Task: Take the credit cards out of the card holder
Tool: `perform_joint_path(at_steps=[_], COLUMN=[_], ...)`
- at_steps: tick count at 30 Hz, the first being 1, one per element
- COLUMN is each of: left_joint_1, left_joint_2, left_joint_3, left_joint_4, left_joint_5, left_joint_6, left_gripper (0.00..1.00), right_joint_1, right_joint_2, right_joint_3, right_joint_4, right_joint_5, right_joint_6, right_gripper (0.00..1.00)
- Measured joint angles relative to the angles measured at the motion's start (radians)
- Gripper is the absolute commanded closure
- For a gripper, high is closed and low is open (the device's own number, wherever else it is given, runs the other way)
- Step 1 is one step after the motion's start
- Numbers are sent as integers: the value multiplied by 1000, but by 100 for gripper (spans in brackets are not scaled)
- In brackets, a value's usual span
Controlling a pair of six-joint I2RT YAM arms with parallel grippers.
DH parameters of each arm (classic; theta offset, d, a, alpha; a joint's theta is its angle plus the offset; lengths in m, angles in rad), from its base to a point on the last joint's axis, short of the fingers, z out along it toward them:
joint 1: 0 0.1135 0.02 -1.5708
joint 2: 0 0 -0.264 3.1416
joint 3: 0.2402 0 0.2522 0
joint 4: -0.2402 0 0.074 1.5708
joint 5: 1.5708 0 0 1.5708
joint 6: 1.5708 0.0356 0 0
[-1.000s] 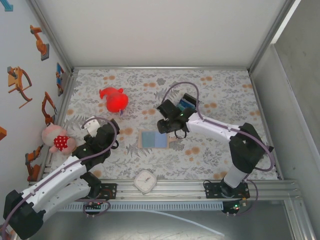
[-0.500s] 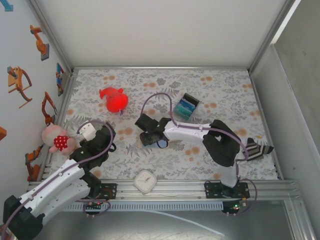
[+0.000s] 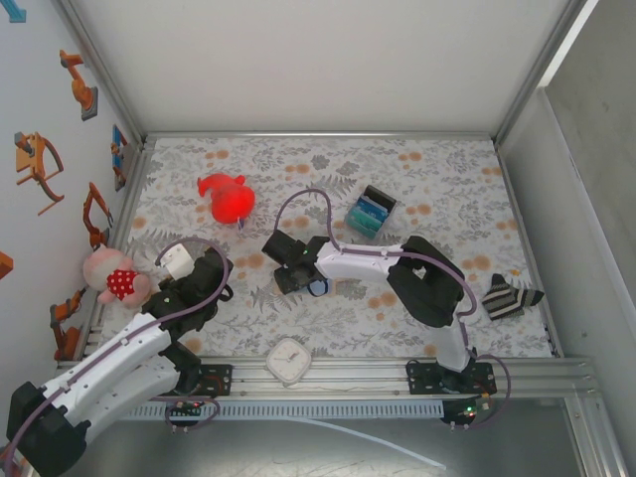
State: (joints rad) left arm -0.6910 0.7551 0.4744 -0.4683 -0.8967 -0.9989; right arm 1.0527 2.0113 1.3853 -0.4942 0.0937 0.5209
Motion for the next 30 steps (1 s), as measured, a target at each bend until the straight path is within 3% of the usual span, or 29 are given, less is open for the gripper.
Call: perform_joint_path(at_steps=[4,14,30], left_joint_1=[0,0,0], left_joint_2=[2,8,-7], left_joint_3=[0,0,0], left_joint_4=[-1,-3,-19], left_joint_5=[0,3,18], left_joint_6=[-1,-3,1], left_gripper=[3,3,3], right_joint_1=[0,0,-1], right_joint_2=[3,10,-3], right_joint_3=[0,0,-35], right_joint_4=[3,3,38], right_joint_5=[-16,-30,5], right_joint_6=[-6,-16,-84], right_gripper=[43,45,66])
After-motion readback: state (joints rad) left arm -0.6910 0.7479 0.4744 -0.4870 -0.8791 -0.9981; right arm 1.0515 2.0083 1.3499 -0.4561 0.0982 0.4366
